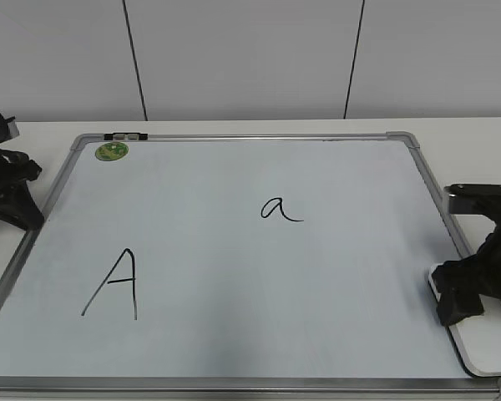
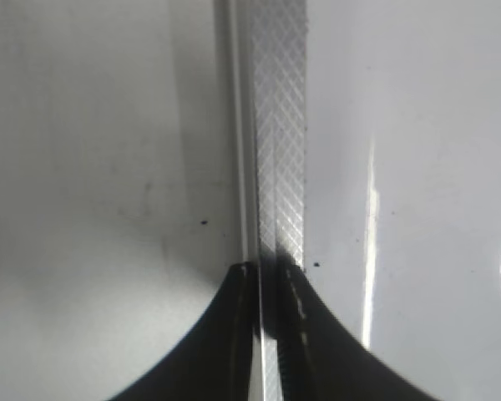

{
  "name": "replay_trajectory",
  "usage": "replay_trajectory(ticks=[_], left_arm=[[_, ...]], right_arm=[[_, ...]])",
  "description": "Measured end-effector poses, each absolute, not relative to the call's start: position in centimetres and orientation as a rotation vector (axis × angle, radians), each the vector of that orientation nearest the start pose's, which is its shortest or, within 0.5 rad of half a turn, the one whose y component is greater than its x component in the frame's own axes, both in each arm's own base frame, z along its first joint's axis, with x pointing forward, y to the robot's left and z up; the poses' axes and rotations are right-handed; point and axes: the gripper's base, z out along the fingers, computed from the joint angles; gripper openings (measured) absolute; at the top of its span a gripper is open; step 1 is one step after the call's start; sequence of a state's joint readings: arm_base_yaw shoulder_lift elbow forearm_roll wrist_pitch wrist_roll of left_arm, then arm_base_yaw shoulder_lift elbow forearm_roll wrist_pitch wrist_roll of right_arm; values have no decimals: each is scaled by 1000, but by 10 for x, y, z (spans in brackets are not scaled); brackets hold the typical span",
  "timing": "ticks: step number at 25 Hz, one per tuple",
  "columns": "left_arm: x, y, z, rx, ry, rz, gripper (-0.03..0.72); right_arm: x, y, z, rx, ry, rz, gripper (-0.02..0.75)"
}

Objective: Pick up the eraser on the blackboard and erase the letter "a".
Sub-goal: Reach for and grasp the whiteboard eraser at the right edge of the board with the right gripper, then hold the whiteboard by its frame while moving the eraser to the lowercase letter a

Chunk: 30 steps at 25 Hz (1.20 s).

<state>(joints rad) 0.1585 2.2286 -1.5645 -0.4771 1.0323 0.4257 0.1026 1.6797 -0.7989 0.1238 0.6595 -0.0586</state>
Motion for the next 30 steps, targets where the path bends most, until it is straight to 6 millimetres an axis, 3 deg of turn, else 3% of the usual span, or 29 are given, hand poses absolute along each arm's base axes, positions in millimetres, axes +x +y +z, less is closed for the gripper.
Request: replay_trajectory(ticks=[7,15,22,30], left_arm=[[427,32,121,17,3001,-605,34],[426,32,121,18,3005,-608,35],[426,32,121,18,3005,-608,35],[426,32,121,18,3005,-608,35]], right_arm=[[266,35,161,-106,3001,136,544],[281,43,204,-187,2990,159,543],[319,77,242,-398,2932,144,543],[383,107,232,-504,2912,142,543]])
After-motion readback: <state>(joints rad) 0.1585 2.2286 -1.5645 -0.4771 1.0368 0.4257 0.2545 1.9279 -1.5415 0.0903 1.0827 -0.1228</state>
